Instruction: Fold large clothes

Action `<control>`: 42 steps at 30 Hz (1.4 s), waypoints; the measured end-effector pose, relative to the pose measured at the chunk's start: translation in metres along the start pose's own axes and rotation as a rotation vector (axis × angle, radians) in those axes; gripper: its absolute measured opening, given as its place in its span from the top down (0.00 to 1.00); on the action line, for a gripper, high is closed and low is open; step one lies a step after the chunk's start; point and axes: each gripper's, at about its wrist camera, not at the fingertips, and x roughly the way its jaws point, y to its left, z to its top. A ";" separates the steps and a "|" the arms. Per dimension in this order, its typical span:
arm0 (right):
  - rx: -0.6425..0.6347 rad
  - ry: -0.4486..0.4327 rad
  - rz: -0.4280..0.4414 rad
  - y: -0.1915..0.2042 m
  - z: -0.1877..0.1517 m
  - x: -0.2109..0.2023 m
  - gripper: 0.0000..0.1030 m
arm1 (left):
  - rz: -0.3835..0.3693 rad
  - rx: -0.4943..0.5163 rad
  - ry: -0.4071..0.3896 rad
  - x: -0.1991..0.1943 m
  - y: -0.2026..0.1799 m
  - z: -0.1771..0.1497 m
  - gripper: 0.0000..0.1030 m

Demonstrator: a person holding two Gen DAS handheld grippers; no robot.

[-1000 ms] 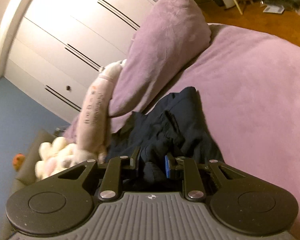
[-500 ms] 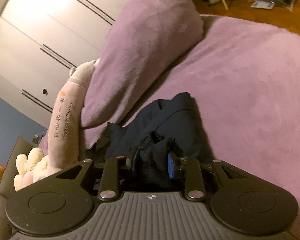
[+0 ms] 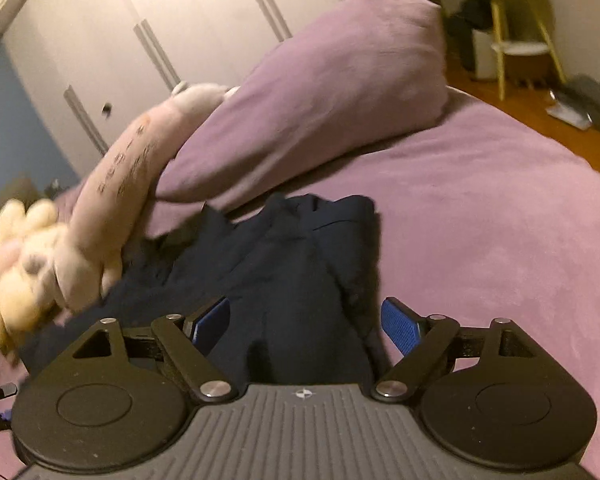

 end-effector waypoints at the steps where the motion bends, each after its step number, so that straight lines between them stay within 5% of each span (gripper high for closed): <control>1: -0.015 -0.003 -0.010 0.005 0.000 0.004 0.19 | 0.007 0.013 0.021 0.006 -0.001 -0.004 0.21; 6: -0.120 0.027 -0.063 0.027 0.003 0.028 0.46 | -0.007 0.044 -0.020 0.020 -0.015 -0.005 0.22; 8: -0.167 0.047 -0.102 0.032 -0.001 0.038 0.70 | -0.002 0.056 -0.029 0.026 -0.022 0.000 0.23; 9: -0.181 0.056 -0.126 0.033 -0.005 0.041 0.73 | 0.014 0.063 -0.035 0.029 -0.025 0.002 0.25; 11: -0.182 0.046 -0.165 0.031 -0.009 0.042 0.83 | 0.068 0.074 -0.042 0.036 -0.028 0.002 0.65; 19: -0.201 0.069 -0.263 0.035 -0.015 0.060 0.83 | 0.255 0.134 -0.038 0.065 -0.032 -0.004 0.72; 25: -0.212 -0.034 -0.211 0.044 -0.007 0.020 0.91 | 0.205 0.175 -0.092 0.035 -0.045 -0.004 0.86; 32: -0.270 -0.166 -0.172 0.078 0.017 -0.011 0.93 | 0.111 0.245 -0.172 -0.009 -0.082 0.019 0.87; 37: -0.289 -0.260 -0.205 0.101 0.064 0.011 0.94 | 0.163 0.364 -0.285 -0.001 -0.131 0.052 0.87; 42: -0.248 -0.257 -0.307 0.103 0.099 0.070 0.93 | 0.268 0.339 -0.390 0.048 -0.154 0.087 0.87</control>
